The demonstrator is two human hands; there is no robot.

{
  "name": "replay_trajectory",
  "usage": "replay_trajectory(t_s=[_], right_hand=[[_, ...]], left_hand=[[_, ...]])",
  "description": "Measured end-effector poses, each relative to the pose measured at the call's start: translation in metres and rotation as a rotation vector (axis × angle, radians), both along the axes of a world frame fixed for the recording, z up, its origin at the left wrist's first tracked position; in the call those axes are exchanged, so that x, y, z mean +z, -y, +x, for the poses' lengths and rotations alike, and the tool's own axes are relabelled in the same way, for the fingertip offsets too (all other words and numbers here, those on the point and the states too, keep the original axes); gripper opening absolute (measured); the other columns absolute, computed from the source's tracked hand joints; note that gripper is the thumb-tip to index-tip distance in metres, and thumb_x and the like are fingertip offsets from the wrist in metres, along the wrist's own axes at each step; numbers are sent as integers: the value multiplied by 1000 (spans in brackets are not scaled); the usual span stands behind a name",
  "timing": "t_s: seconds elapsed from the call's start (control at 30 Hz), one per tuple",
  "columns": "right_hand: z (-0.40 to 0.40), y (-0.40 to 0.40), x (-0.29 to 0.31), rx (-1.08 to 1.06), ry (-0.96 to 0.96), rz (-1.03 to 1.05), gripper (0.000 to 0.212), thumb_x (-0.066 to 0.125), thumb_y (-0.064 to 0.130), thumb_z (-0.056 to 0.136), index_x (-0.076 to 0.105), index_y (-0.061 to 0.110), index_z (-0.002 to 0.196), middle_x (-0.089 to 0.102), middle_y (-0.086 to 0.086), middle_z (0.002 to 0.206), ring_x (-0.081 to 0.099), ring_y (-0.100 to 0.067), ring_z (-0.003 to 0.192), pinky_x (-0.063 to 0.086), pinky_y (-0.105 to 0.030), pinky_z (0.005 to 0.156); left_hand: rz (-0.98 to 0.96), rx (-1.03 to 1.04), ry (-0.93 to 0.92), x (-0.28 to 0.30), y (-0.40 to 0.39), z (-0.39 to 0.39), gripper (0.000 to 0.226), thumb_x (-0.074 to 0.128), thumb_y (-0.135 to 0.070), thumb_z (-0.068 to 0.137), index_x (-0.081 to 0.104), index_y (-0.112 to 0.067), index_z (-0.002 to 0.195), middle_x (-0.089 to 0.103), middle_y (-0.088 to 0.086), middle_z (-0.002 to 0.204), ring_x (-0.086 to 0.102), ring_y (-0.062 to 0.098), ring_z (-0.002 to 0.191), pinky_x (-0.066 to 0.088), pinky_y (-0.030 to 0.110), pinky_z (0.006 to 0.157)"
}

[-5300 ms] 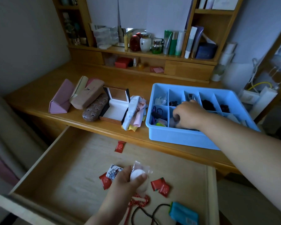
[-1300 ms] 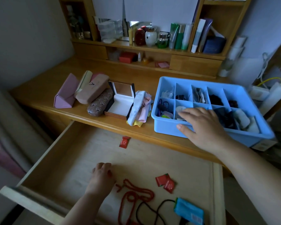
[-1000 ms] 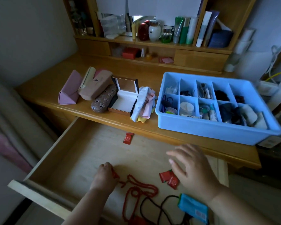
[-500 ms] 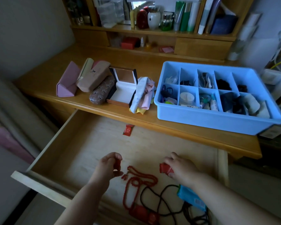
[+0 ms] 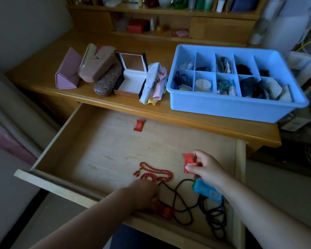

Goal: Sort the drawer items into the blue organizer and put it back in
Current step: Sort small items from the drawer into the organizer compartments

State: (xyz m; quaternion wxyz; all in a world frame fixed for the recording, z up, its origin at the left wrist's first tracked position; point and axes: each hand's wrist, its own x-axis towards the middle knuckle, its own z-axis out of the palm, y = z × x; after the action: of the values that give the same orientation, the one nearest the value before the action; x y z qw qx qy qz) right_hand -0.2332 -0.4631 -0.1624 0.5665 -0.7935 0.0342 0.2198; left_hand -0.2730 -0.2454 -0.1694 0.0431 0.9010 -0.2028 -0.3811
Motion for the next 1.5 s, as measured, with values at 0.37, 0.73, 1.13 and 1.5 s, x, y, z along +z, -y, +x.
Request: replay_trajectory(t_s=[0.37,0.73,1.13,1.5], right_hand=[[-38,-21,1,-26,-602,576,12,65,26,78,59,17,73,62,-6,71,59,-16,53,45,-21,40],[-58,-68,-22,894,236,-952,24,45,15,91,63,14,106,67,-11,107,63,-34,100,46,-32,74],[-54,-49,-24,517,256,-791,17,48,34,92,57,21,96,67,-3,97,62,-24,94,44,-29,74],[-15,-23,0,-449,-477,574,18,39,-4,94,46,11,88,62,-14,57,56,-19,41,45,-23,36]], left_hand=[[-871,1068,-347,28,-38,7,18,49,5,86,52,-5,100,66,21,78,60,27,62,56,35,59],[-382,496,98,4,-31,3,3,65,-25,84,63,-23,84,52,-12,75,46,0,62,37,12,56],[-25,45,42,-4,-1,-1,31,56,-39,88,64,-14,105,65,11,106,60,27,96,48,33,81],[-834,1196,98,19,-55,76,21,43,0,92,50,-11,108,60,14,78,57,21,59,53,33,55]])
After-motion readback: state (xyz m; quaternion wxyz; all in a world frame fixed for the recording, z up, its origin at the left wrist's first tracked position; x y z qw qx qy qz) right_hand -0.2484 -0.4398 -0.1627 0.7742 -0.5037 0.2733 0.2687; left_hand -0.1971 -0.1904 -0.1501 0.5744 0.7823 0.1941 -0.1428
